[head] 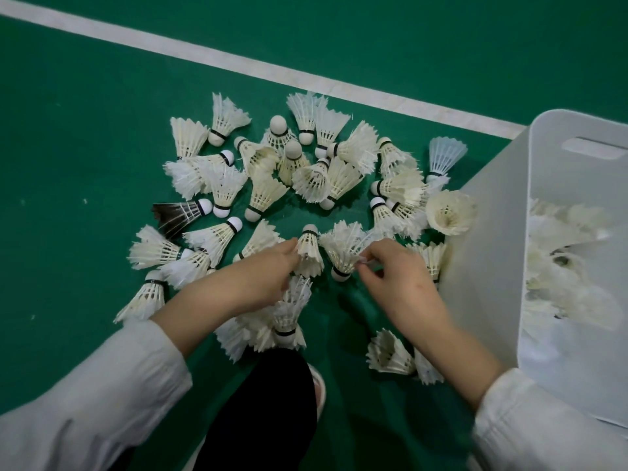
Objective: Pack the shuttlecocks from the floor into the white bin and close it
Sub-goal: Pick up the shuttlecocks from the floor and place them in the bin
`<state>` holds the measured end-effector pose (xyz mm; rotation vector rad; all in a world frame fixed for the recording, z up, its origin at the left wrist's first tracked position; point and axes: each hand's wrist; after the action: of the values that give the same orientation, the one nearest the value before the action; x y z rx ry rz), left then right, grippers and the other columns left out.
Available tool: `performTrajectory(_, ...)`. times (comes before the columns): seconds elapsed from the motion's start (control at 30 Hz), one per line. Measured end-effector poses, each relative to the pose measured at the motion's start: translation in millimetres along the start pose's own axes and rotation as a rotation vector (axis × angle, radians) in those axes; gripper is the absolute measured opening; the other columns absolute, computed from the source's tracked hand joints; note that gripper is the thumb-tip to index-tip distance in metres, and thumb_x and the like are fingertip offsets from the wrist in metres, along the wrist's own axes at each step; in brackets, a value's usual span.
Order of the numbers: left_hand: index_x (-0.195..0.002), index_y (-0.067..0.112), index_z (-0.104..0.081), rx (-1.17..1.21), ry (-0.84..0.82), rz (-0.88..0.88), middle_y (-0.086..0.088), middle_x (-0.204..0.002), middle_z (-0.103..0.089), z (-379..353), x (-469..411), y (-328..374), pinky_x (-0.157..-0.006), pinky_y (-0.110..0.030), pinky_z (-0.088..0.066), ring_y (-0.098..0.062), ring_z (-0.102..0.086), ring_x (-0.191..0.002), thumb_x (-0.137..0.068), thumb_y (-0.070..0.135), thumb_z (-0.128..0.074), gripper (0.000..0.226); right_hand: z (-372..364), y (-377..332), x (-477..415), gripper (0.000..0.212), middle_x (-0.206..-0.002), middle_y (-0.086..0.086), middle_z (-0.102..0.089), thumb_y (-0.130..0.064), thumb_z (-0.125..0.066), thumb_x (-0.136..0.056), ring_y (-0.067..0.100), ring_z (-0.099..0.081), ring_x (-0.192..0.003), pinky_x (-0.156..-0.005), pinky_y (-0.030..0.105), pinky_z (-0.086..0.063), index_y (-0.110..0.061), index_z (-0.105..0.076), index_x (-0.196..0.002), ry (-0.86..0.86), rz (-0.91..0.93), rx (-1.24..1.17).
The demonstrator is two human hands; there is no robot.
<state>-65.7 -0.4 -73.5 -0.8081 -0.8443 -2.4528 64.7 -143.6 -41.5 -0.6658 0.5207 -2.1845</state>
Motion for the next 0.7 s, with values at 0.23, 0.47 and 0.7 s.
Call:
performTrajectory(0.23, -0.138, 0.018, -0.041, 0.1, 0.257, 0.015, -0.006, -0.129, -0.052, 25, 16, 15, -0.094, -0.026, -0.035, -0.019, -0.05, -0.111, -0.093, 0.014, -0.051, 0.046, 28, -8, -1, 0.018, -0.098, 0.001, -0.059, -0.01, -0.054, -0.089, 0.008, -0.055, -0.082, -0.081, 0.016, -0.043, -0.008, -0.066, -0.102, -0.074, 0.159, 0.031)
performTrajectory(0.47, -0.134, 0.023, -0.046, 0.219, 0.425, -0.073, 0.008, -0.125, -0.052, 53, 37, 54, -0.089, -0.02, -0.035, -0.005, -0.049, -0.095, -0.09, 0.019, -0.056, 0.046, 140, -2, 37, 0.011, -0.091, -0.007, -0.063, -0.014, -0.06, -0.087, 0.001, -0.06, -0.081, -0.079, 0.013, -0.047, -0.017, -0.067, -0.095, 0.054, 0.226, -0.01)
performTrajectory(0.7, -0.128, 0.03, -0.047, 0.257, 0.443, -0.185, 0.01, -0.122, -0.051, 85, 40, 144, -0.08, -0.026, -0.046, -0.005, -0.058, -0.092, -0.091, 0.026, -0.053, 0.038, 195, 58, 96, 0.016, -0.088, -0.008, -0.064, -0.017, -0.06, -0.088, 0.006, -0.06, -0.079, -0.073, 0.003, -0.043, -0.029, -0.062, -0.078, 0.309, -0.043, -0.123)
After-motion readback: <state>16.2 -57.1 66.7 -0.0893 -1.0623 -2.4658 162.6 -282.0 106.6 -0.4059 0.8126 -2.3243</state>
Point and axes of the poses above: each hand's wrist, its own x-axis away from the middle knuckle, its own z-axis out of the back of the hand, y = z × x
